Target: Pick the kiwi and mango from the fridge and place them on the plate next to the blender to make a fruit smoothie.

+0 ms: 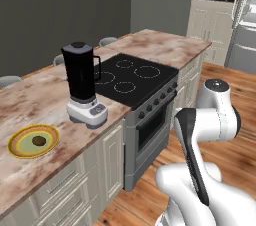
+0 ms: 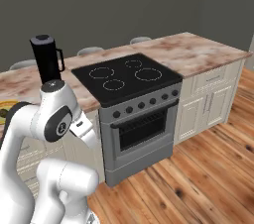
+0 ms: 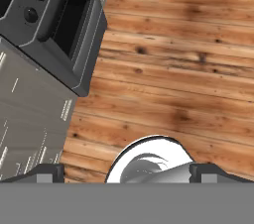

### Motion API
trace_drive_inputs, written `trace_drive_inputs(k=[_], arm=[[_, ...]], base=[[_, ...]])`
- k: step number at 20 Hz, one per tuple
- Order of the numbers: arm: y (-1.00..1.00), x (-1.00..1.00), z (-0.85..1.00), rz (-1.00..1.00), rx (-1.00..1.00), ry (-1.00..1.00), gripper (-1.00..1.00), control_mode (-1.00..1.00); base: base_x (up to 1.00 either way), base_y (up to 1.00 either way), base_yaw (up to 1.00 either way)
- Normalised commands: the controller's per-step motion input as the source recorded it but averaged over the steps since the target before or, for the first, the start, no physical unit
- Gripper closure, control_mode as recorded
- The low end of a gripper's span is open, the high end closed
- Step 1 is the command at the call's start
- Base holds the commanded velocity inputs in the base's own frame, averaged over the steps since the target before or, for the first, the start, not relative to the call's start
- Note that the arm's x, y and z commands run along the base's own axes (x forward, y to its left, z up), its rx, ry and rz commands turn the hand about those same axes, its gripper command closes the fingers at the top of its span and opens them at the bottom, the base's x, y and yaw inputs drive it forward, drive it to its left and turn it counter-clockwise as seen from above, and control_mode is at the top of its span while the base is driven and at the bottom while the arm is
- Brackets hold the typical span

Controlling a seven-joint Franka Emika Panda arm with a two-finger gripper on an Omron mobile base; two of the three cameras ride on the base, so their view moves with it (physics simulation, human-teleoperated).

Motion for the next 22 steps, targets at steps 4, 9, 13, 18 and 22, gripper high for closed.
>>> trace_drive_inputs(k=[4,9,13,18,22], arm=[[0.00,0.00,0.00,0.00,0.00,0.00,-1.00,1.00],[0.00,0.00,0.00,0.00,0.00,0.00,-1.00,1.00],[0.00,0.00,0.00,0.00,0.00,0.00,-1.00,1.00],[0.00,0.00,0.00,0.00,0.00,0.00,-1.00,1.00],[0.00,0.00,0.00,0.00,0.00,0.00,-1.00,1.00]], base=[[0.54,-0.37,-0.43],[0.63,-0.43,-0.43],[0.81,-0.21,-0.44],[0.99,-0.05,-0.36],[1.00,-0.01,-0.32]])
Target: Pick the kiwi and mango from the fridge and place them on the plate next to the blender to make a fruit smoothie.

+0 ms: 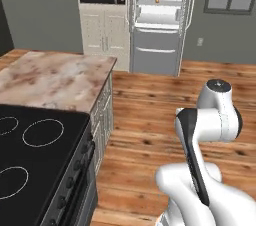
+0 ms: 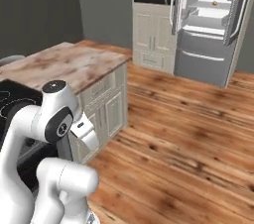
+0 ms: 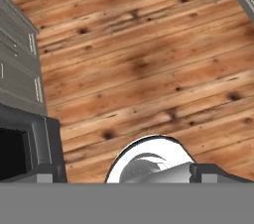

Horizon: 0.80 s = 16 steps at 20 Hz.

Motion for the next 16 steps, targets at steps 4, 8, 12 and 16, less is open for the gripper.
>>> trace_drive_inputs(k=[4,8,12,16], arm=[[0.00,0.00,0.00,0.00,0.00,0.00,-1.00,1.00],[0.00,0.00,0.00,0.00,0.00,0.00,-1.00,1.00],[0.00,0.00,0.00,0.00,0.00,0.00,-1.00,1.00],[0.00,0.00,0.00,0.00,0.00,0.00,-1.00,1.00]], base=[[1.00,0.00,-0.32],[1.00,0.00,-0.31],[1.00,0.00,-0.30],[1.00,0.00,-0.28]])
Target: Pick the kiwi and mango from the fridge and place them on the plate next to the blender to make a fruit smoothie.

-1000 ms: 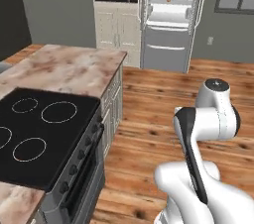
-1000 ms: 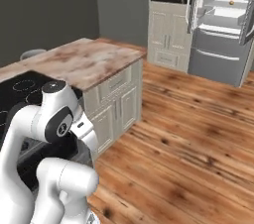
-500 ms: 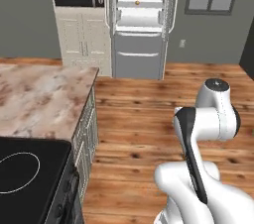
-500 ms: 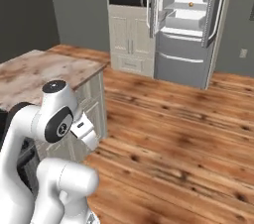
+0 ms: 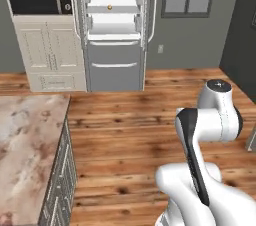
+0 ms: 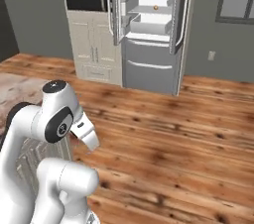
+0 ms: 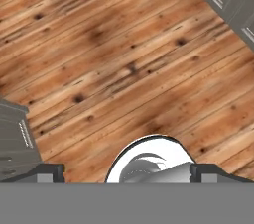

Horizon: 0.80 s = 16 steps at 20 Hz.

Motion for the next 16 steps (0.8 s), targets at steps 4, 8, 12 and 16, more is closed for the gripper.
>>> trace_drive_inputs(k=[4,8,12,16], arm=[[0.00,0.00,0.00,0.00,0.00,0.00,-1.00,1.00],[0.00,0.00,0.00,0.00,0.00,0.00,-1.00,1.00],[0.00,0.00,0.00,0.00,0.00,0.00,-1.00,1.00],[0.00,0.00,0.00,0.00,0.00,0.00,-1.00,1.00]], base=[[1.00,0.02,-0.23],[1.00,0.18,-0.16],[1.00,0.35,-0.11],[1.00,0.44,-0.01]])
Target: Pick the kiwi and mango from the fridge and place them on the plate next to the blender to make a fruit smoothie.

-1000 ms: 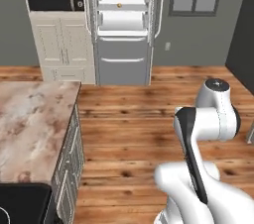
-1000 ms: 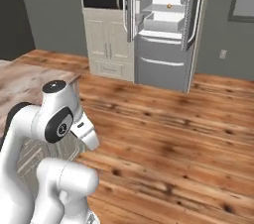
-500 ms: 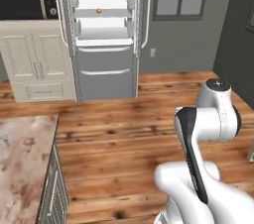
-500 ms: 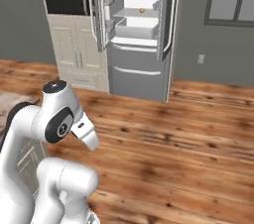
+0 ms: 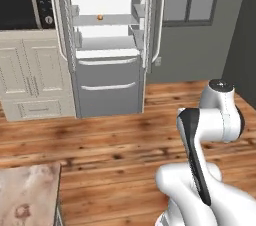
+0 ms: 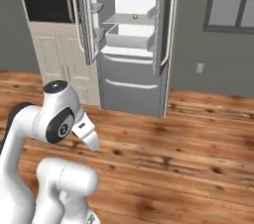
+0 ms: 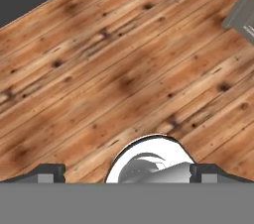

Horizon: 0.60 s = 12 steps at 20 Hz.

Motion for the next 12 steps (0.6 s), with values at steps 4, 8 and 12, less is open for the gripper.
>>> trace_drive_inputs(k=[4,8,12], arm=[[0.00,0.00,0.00,0.00,0.00,0.00,-1.00,1.00],[0.00,0.00,0.00,0.00,0.00,0.00,-1.00,1.00],[0.00,0.00,0.00,0.00,0.00,0.00,-1.00,1.00]], base=[[1.00,0.44,0.00],[0.96,0.29,0.00],[0.96,0.20,0.00]])
